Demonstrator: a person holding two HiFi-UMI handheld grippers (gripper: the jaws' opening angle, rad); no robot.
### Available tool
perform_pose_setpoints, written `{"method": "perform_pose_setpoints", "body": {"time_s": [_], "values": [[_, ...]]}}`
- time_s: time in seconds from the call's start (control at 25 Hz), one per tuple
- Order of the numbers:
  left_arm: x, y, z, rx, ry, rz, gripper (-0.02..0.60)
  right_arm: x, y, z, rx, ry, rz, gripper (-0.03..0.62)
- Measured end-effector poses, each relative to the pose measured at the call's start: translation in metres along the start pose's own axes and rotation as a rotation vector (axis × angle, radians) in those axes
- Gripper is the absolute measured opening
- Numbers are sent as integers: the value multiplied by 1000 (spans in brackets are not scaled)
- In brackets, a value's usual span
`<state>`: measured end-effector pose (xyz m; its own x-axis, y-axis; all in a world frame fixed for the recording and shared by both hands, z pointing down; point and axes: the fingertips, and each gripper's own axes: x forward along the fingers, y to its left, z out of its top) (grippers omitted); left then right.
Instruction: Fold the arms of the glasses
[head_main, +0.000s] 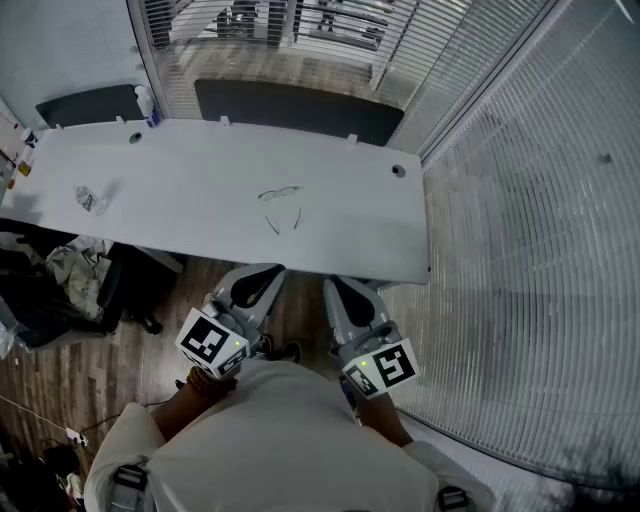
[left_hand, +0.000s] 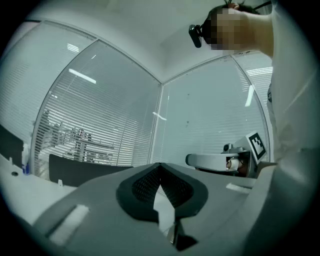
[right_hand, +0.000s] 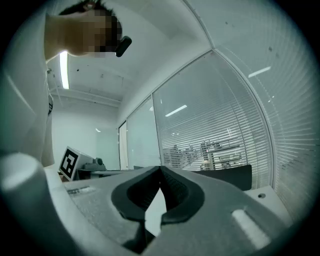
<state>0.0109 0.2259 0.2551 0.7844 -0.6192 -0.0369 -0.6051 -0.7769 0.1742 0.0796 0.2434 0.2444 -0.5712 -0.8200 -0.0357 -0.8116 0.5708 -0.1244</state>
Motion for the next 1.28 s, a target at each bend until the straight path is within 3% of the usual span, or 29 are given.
{"method": "perform_pose_setpoints", "body": {"time_s": [0.52, 0.92, 1.28], "values": [[5, -9, -5, 2, 16, -1, 3, -7, -5, 4, 10, -15, 7, 2], [22, -28, -20, -1, 29, 48, 3, -26, -21, -4, 37, 0, 63, 2], [36, -2, -28, -28, 53, 96, 3, -1, -37, -12, 51, 23, 94, 2]]}}
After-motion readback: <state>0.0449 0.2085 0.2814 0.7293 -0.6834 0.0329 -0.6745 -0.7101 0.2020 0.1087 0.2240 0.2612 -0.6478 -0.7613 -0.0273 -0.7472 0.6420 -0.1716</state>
